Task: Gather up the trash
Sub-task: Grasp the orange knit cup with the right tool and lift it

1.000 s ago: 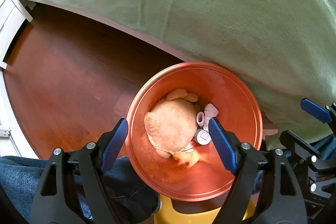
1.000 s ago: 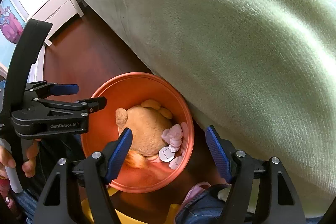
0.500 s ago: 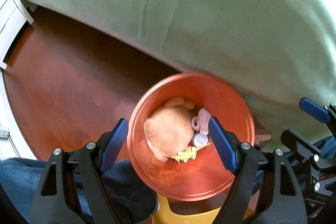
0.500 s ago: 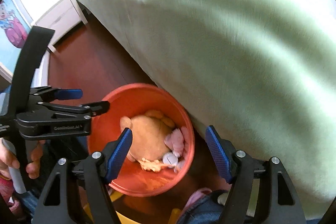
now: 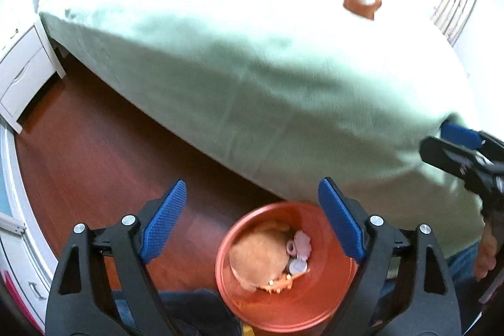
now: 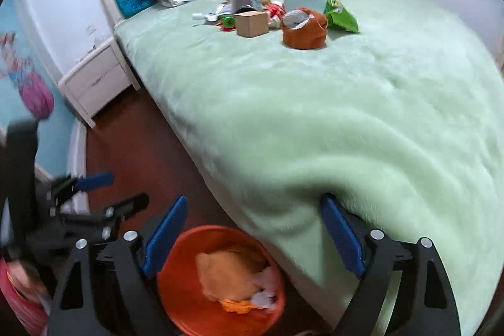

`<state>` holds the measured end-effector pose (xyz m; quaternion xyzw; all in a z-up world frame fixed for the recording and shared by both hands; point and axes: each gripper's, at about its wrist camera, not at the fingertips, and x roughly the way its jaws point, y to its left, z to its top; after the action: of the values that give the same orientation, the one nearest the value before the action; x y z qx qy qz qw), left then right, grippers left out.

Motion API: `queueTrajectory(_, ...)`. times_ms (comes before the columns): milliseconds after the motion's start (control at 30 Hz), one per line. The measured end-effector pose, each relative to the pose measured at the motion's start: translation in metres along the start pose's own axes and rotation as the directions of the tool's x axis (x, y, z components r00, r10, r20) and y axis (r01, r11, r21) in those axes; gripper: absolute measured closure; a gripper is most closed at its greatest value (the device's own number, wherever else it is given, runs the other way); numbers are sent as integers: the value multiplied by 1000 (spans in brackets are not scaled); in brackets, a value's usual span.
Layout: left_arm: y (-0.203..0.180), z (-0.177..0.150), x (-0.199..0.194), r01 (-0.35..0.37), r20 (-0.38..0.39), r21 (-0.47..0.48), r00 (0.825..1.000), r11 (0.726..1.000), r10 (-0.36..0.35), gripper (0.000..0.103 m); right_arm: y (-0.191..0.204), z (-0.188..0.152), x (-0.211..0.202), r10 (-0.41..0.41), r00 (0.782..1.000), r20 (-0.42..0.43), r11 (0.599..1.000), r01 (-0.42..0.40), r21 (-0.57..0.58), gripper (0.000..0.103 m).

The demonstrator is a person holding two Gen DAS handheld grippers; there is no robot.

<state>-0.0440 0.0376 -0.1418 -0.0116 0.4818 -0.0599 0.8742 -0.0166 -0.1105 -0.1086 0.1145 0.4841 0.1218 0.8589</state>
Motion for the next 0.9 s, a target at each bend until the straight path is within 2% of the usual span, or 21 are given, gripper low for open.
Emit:
queueTrajectory(133, 6, 12, -12, 7, 26, -9, 1000, 1000, -7, 19, -10, 18, -1, 71, 993, -95, 994, -62, 95, 13)
queueTrajectory(233, 8, 16, -18, 11, 34, -9, 999, 1000, -11, 19, -6, 22, -16, 103, 988, -118, 990, -91, 104, 17)
queueTrajectory(400, 16, 27, -26, 33, 49, -19, 998, 999, -32, 19, 7, 46, -47, 75, 997, -34, 997, -74, 31, 18)
queueTrajectory(500, 16, 33, -26, 40, 59, -17, 998, 999, -38, 19, 9, 82, -52, 15, 998, 58, 1000, -16, 7, 18)
queueTrajectory(600, 16, 38, -25, 37, 62, -18, 997, 999, -35, 19, 11, 114, -31, -94, 990, 108, 995, 97, -21, 18)
queueTrajectory(700, 19, 45, -24, 40, 62, -29, 997, 999, -38, 19, 0, 143, 7, -167, 982, 85, 986, 168, -1, 18)
queueTrajectory(767, 19, 50, -24, 38, 65, -30, 997, 999, -36, 19, -8, 156, 28, -208, 976, 66, 978, 208, 11, 24)
queueTrajectory(833, 19, 54, -23, 31, 67, -29, 997, 999, -29, 19, -12, 168, 51, -243, 969, 35, 970, 243, 10, 25)
queueTrajectory(900, 19, 60, -20, 22, 66, -29, 998, 999, -20, 19, -15, 174, 70, -269, 963, 4, 963, 269, 12, 39)
